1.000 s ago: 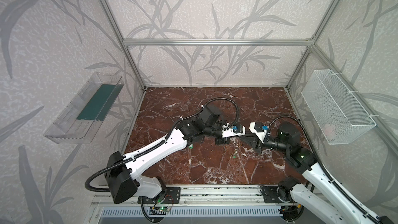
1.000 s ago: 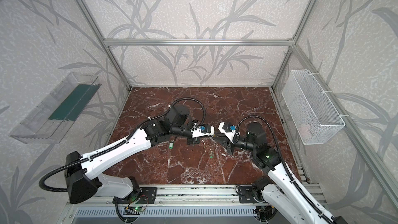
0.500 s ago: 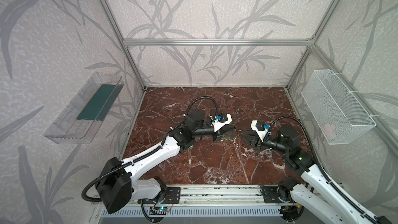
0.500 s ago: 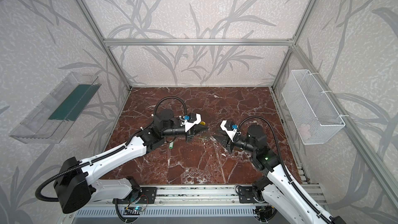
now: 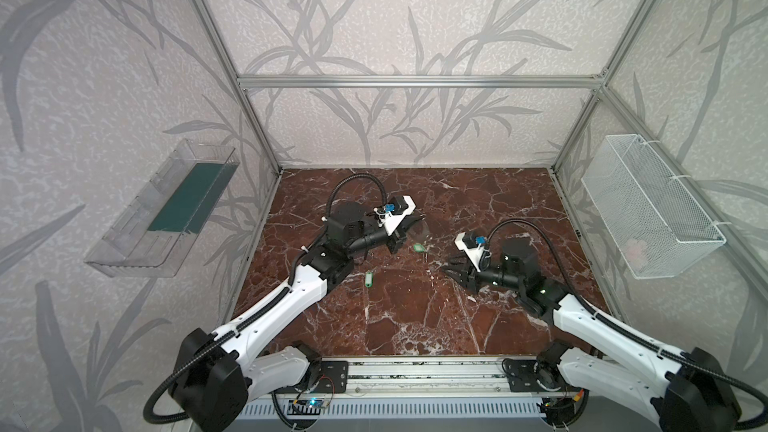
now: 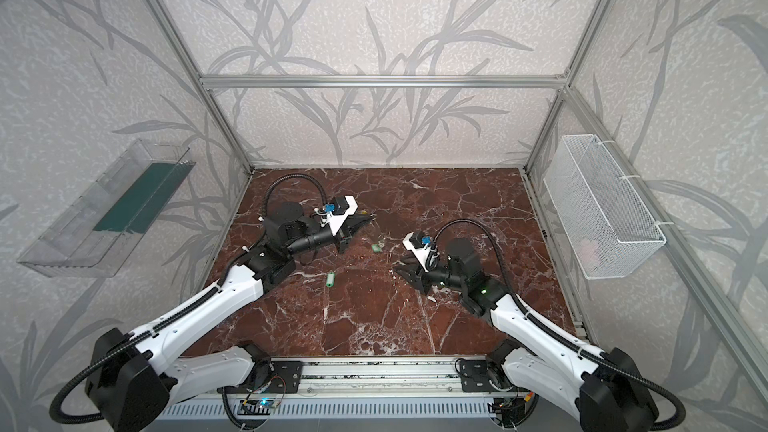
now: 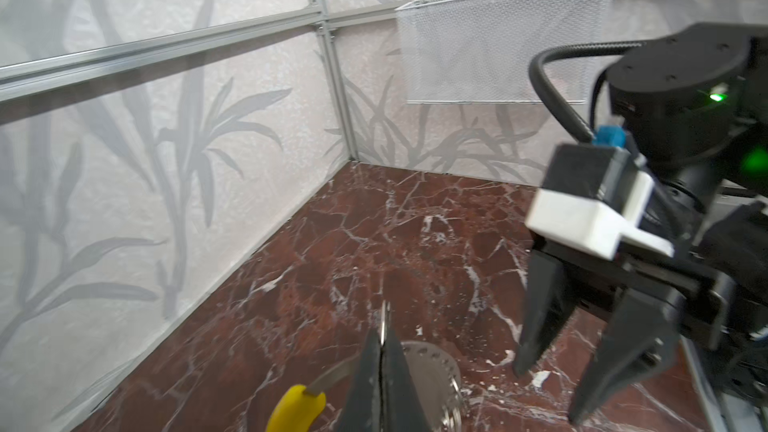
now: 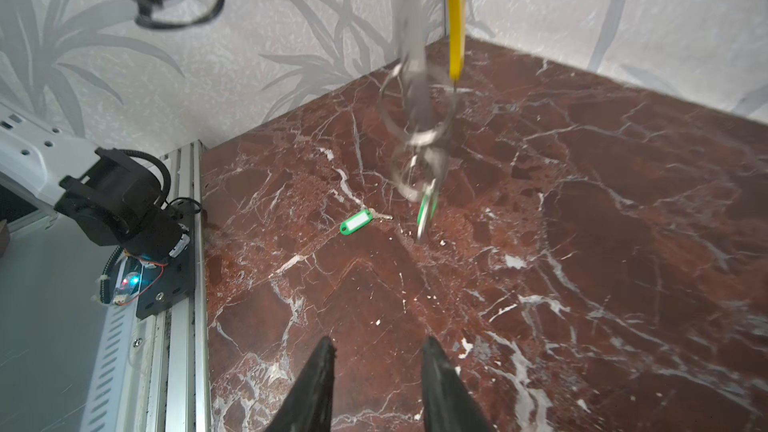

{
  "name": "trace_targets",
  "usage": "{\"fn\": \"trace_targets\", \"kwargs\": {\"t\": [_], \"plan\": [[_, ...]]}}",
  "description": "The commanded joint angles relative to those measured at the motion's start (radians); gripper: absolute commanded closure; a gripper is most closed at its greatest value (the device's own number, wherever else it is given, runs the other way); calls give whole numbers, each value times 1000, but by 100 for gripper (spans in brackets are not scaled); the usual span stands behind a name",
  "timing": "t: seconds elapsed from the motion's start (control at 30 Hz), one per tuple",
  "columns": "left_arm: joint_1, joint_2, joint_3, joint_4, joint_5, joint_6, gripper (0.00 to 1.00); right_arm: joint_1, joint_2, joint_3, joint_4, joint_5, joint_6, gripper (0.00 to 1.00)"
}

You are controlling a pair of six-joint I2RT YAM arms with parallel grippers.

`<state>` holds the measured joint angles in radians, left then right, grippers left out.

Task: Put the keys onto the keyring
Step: 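Release the ring and grasp the loose green-tag key with the right gripper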

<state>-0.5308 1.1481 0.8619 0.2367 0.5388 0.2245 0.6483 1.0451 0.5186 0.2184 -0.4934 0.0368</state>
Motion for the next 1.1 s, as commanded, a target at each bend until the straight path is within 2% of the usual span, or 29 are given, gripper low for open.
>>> {"fn": "trace_targets", "kwargs": {"t": [0.0, 0.13, 0.27, 0.5, 0.63, 0.87, 1.07], "plan": [[43, -52, -3, -28, -170, 23, 100, 82, 126, -1, 156, 107, 38, 64], [76, -80, -3, -26, -346, 44, 100, 194, 361, 63, 260, 170, 18, 64], [91, -94, -3, -20, -447, 40, 100, 255, 606, 201, 313, 186, 24, 65], [99, -139, -14, -32, -489, 43, 100, 324, 896, 423, 340, 258, 51, 62], [98, -148, -15, -49, -485, 45, 100, 345, 984, 522, 307, 334, 68, 58], [97, -159, -14, -77, -468, 59, 100, 363, 1084, 620, 309, 333, 64, 55], [97, -162, -24, -85, -461, 56, 100, 416, 1141, 712, 190, 451, -4, 54]]}}
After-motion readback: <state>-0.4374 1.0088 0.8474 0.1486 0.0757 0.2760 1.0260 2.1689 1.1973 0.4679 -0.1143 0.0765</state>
